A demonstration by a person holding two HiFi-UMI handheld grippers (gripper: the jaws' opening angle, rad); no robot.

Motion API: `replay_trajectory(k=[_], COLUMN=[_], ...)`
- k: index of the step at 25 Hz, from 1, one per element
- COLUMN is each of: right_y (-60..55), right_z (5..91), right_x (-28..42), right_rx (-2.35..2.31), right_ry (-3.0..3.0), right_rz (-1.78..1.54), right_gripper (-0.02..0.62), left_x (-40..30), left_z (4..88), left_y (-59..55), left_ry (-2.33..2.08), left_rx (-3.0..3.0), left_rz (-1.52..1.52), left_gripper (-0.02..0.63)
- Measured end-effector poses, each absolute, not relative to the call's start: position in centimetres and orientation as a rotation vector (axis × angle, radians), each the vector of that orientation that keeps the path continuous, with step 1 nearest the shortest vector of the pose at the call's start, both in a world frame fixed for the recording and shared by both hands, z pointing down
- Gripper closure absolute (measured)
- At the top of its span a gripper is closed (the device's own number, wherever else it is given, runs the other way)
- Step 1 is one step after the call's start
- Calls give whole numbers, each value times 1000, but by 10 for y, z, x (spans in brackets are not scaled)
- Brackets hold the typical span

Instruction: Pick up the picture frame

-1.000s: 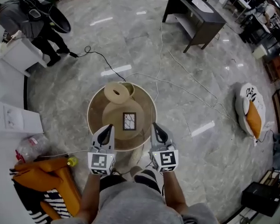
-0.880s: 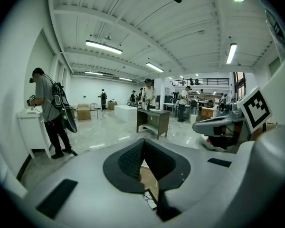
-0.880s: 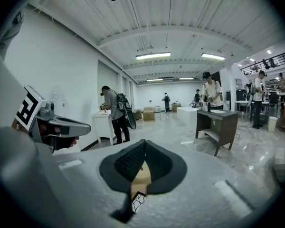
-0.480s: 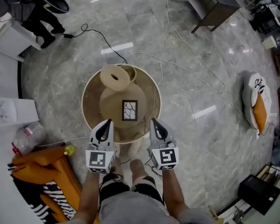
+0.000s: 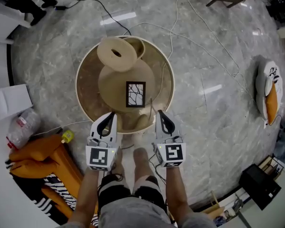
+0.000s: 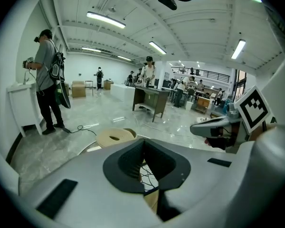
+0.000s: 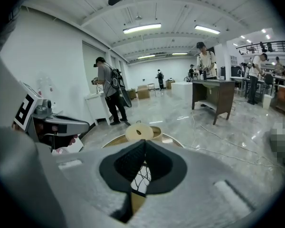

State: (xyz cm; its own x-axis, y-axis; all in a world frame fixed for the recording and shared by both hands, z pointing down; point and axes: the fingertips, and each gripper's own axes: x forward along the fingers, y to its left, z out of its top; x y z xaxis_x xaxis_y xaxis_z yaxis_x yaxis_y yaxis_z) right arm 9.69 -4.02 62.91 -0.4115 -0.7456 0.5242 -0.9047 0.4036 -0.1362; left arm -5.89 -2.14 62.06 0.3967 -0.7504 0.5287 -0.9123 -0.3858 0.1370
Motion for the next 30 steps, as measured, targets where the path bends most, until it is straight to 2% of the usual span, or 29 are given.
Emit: replay_trajectory(k=[16,30], right_y=[-31,-26], right_z=[794,880], right_x=[79,80], right_rx=[1322,1239], right_ry=[-2178,-2083], right_rz=[707,788], right_gripper=[595,594], left_x=[-65,-72], left_z=[775,837], left_y=[-21,-22], left_ry=[-1330,-1333], left_rx=[2182,2110], left_rz=[629,659], left_gripper=[588,588])
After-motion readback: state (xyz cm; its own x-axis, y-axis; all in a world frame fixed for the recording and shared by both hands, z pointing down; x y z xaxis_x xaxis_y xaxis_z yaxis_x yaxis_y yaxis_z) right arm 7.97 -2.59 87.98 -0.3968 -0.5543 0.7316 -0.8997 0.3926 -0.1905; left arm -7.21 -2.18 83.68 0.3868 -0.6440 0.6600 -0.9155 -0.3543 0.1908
